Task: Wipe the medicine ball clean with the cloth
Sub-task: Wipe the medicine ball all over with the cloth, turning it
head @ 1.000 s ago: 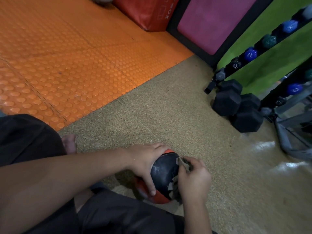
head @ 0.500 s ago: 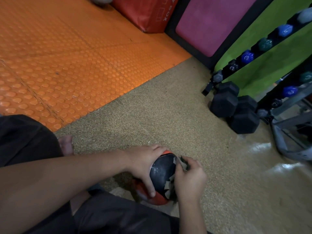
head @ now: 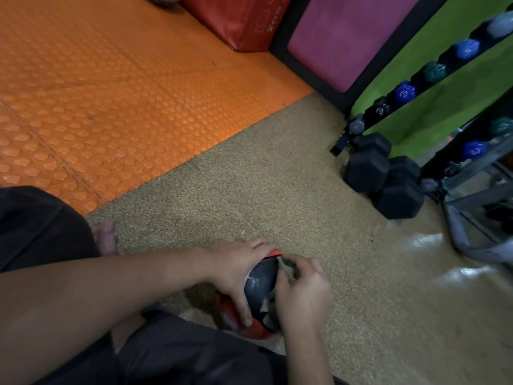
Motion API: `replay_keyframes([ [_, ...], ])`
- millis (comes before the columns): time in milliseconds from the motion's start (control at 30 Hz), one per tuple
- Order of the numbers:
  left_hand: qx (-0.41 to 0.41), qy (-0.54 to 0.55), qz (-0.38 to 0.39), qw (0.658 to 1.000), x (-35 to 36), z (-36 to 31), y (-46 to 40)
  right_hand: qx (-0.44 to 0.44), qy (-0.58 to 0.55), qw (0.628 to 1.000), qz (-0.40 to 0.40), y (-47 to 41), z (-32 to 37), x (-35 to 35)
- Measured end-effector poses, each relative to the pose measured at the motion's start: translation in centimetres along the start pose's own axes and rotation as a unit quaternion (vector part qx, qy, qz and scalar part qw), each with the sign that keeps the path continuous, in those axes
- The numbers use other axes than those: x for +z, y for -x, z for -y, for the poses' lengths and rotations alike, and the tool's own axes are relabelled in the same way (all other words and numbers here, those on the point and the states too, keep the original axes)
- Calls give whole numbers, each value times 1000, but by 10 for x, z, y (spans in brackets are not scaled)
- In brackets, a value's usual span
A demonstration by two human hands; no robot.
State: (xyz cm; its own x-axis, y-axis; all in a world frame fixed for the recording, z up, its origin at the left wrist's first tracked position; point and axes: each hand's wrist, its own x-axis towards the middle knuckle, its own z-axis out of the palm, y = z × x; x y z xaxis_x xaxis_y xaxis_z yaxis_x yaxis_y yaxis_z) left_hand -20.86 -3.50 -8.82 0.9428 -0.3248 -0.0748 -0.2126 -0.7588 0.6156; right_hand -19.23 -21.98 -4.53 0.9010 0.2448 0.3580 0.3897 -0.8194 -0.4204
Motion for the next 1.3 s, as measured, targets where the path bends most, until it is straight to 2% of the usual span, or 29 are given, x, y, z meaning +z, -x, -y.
replay_keyframes([
  [133,17,10,19,1000,1,9,3,-122,-53,987,88,25,20,2],
  [200,13,15,11,1000,0,10,4,-104,-83,988,73,18,15,4],
  [367,-6,20,-3,1000,-3,0,2,45,-41,998,-12,-13,-17,2],
  [400,-6,22,-1,1000,-4,-1,2,46,-27,998,-12,-11,-14,2],
  [467,8,20,1,1000,-5,1,3,-11,1,1000,0,0,-2,2],
  [533,16,21,5,1000,-6,4,7,-86,-5,996,34,12,12,3],
  [600,16,23,7,1000,-7,7,10,-111,-22,992,51,15,16,2],
  [700,6,13,4,1000,-7,6,9,-41,-62,997,15,1,-2,3],
  [800,-7,16,5,1000,-6,1,5,22,-46,999,-13,-10,-21,3],
  [900,3,17,3,1000,-8,0,4,10,-29,999,-8,0,-12,1],
  [1000,25,31,4,999,-9,5,8,-74,-60,995,41,18,6,1],
  [1067,28,36,3,999,-9,8,10,-97,-75,991,58,19,9,1],
  [1233,-9,41,0,999,-7,5,6,5,-57,998,-10,-6,-17,2],
  [1300,-9,43,-1,999,-7,4,4,12,-41,999,-12,-4,-14,2],
])
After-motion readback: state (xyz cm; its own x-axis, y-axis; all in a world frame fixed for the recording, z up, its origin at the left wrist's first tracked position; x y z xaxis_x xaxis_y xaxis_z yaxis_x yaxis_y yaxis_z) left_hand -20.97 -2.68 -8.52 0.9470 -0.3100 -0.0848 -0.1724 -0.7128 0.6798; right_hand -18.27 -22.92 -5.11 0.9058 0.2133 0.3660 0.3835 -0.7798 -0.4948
